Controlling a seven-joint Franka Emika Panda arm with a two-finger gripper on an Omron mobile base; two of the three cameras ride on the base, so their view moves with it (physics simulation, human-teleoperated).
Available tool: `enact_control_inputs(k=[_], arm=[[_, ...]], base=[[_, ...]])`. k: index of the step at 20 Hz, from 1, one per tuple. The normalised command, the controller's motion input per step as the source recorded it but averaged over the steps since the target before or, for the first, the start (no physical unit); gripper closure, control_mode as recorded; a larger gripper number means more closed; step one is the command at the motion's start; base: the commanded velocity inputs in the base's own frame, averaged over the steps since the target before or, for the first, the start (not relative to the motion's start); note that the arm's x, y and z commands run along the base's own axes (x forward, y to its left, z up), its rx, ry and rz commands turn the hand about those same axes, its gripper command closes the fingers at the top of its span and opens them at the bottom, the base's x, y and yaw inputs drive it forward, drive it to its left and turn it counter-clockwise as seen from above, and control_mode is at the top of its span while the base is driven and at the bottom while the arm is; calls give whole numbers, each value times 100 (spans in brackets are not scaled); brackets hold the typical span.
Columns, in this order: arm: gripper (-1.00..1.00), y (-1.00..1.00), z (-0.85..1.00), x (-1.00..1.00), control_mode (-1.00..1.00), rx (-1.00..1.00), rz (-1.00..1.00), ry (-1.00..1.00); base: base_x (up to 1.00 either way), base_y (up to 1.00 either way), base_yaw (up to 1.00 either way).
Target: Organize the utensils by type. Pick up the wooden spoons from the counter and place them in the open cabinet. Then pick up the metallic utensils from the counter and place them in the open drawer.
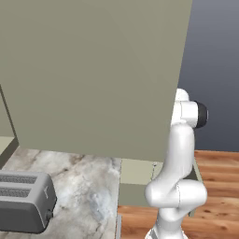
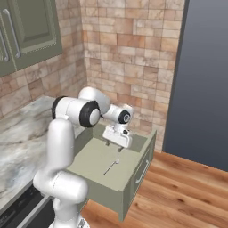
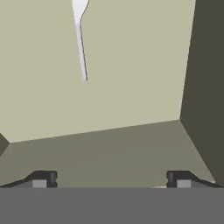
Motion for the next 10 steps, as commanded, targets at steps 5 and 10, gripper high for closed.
enact_control_inputs(k=[5, 10], arm=[[-100, 11, 63, -52, -100, -9, 14, -37], [-100, 11, 62, -49, -100, -8, 18, -35]], base=[[0, 0, 0], [0, 0, 0]])
